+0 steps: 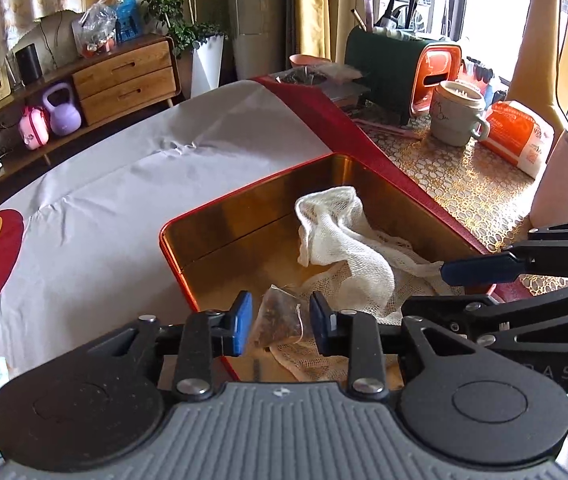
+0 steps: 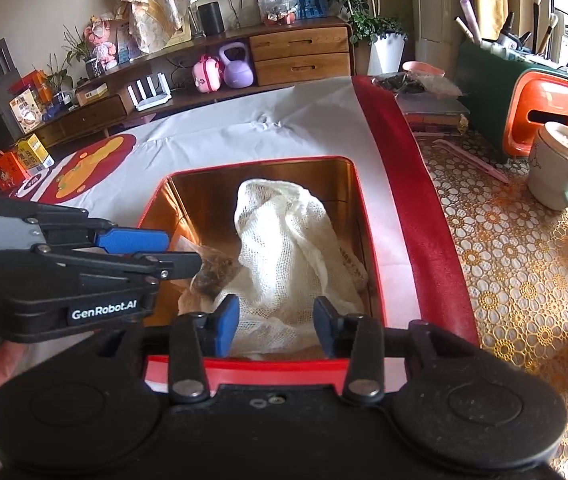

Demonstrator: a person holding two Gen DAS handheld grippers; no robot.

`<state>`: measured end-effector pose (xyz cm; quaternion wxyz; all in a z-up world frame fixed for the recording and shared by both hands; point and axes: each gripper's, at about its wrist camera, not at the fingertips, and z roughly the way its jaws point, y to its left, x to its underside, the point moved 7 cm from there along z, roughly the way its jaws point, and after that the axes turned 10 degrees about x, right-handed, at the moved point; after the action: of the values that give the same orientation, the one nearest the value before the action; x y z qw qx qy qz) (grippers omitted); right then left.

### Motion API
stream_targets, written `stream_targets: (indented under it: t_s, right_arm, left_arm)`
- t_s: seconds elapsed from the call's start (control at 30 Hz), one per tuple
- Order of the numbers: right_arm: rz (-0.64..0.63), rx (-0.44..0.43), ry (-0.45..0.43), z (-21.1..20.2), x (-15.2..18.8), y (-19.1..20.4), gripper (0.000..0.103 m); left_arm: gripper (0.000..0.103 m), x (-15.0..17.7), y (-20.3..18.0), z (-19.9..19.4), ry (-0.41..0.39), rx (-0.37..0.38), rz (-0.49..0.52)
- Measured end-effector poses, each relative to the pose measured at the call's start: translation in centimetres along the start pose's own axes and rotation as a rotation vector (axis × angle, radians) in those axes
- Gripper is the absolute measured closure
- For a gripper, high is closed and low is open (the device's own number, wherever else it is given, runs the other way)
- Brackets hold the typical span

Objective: Organize soft objects
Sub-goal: 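Open the right tool over the red tin while the left tool releases the clear bag inside, then move both tools back over the pile of soft items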

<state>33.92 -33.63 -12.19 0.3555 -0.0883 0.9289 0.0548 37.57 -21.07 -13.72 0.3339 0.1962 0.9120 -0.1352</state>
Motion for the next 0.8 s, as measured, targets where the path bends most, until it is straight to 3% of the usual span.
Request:
stream_targets:
  t_s: [0.17, 0.63, 0.67, 0.73, 0.8]
  right_arm:
    - [0.010, 0.001, -0.023, -1.7, -0.2, 0.5, 0.047]
    - [-0.008, -0.013, -0.081, -7.0, 0.3, 4.6, 0.038]
    - [-0.006, -0.014, -0.084, -7.4, 0.3, 5.0, 0.036]
    - [-0.010, -0.022, -0.095, -8.0, 0.5, 5.8, 0.034]
    - [-0.016, -0.026, -0.106, -8.6, 0.6, 6.7, 0.034]
  left_arm:
    - [0.073, 0.0, -0.1, -1.9, -0.020, 0.013, -0.015]
    - [0.071, 2.7, 1.1, -9.5, -0.089, 0.046, -0.063]
    - [0.067, 3.1, 1.2, -10.1, -0.093, 0.046, -0.067]
    - [0.035, 3.6, 1.5, -11.0, -0.099, 0.043, -0.076]
    - [0.033, 4.1, 1.8, -12.0, -0.110, 0.039, -0.086]
